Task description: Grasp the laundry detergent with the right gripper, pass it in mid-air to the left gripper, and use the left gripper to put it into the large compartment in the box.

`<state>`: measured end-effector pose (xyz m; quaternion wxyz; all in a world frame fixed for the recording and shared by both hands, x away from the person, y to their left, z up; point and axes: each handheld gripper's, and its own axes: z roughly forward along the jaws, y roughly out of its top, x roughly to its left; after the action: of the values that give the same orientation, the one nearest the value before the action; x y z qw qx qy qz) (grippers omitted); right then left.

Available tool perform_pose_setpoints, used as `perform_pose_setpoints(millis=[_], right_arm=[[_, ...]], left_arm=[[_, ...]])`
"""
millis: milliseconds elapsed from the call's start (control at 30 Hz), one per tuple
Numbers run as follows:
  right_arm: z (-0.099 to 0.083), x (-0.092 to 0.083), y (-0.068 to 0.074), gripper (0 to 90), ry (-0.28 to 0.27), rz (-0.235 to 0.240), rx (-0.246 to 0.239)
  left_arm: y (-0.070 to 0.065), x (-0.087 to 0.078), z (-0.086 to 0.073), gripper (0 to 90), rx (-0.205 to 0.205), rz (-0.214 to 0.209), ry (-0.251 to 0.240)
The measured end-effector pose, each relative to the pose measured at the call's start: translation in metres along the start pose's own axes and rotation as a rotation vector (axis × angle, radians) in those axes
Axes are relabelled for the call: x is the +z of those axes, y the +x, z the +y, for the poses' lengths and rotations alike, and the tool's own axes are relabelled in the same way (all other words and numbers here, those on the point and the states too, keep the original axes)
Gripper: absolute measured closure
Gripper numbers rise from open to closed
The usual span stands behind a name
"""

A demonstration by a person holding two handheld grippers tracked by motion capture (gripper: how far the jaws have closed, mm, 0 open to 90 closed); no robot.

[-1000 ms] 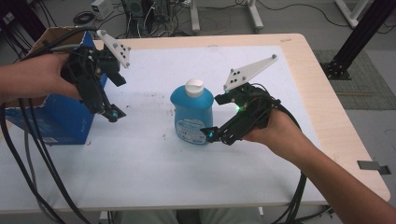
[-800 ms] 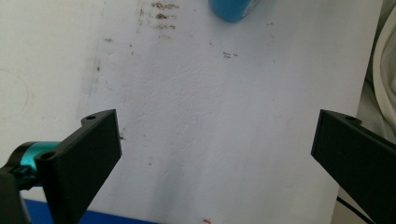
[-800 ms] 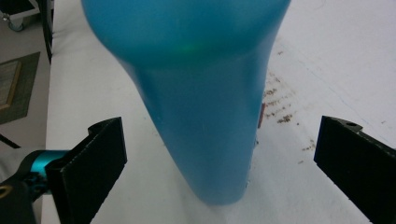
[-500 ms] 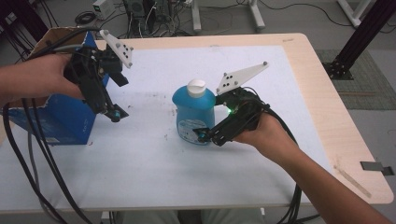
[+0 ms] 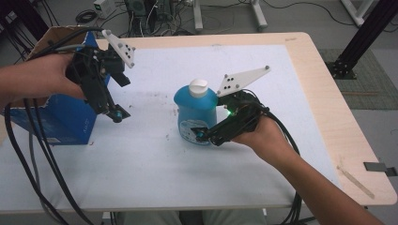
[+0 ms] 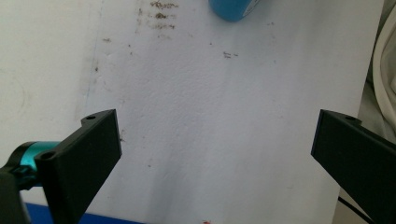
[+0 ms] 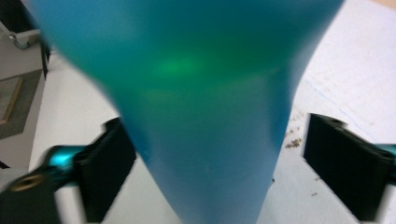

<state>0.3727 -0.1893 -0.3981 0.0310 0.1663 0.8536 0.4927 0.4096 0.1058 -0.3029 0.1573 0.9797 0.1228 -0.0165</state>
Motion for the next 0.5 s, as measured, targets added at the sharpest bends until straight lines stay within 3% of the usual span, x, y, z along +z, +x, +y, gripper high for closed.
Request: perform_pose_setpoints(millis=[200, 300, 500], right_arm=[[-0.0019, 0.0014, -0.0003, 16.9, -0.015, 0.003, 0.004], [-0.0031, 0.0013, 0.0003, 25.4, -0.032, 0.006, -0.002], [-0.0044, 0.0036, 0.0020, 25.5, -0.041, 0.006, -0.001]], left_arm=[[-0.0005, 0.0005, 0.0008, 1.6, 0.002, -0.002, 0.000], [-0.0004, 0.0006, 0.0009, 1.6, 0.004, -0.002, 0.004], [-0.0003, 0.0009, 0.0009, 1.6, 0.002, -0.003, 0.003]])
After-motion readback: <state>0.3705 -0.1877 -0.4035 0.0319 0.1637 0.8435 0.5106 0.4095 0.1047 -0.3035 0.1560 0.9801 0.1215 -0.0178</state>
